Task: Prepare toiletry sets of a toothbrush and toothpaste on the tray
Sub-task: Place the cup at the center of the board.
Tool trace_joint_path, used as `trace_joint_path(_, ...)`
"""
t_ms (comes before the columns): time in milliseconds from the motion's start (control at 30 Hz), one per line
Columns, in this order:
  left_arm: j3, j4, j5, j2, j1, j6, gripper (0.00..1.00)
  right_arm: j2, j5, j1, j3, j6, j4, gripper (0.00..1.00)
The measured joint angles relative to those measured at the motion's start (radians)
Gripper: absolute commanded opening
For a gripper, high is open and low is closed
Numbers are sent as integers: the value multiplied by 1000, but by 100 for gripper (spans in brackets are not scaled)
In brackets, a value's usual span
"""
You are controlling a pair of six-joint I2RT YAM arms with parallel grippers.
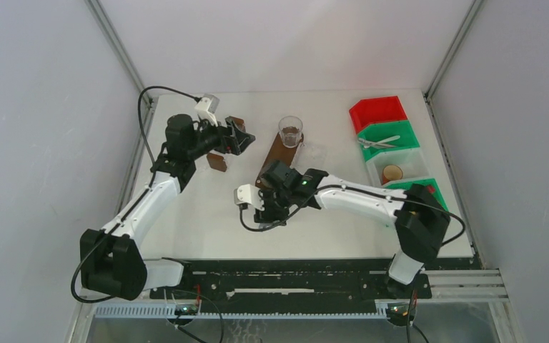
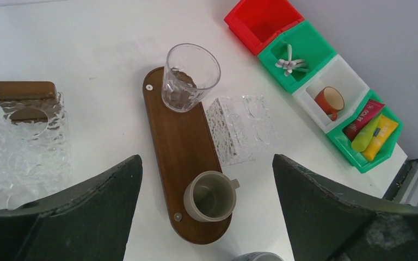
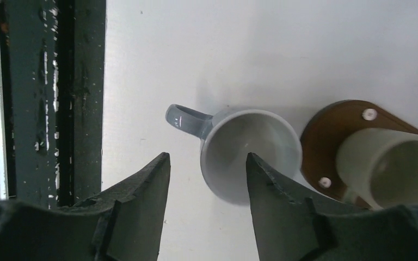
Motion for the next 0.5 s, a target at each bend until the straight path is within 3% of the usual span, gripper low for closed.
trace_joint_path(300,-60,-3,-70,-95,-3,-37,91,-357,-14,-49,-114,41,85,60)
trace_joint_path(500,-137,-19,-144,-224,-35,-95,89,-607,-83,-341,-322,253,395,68)
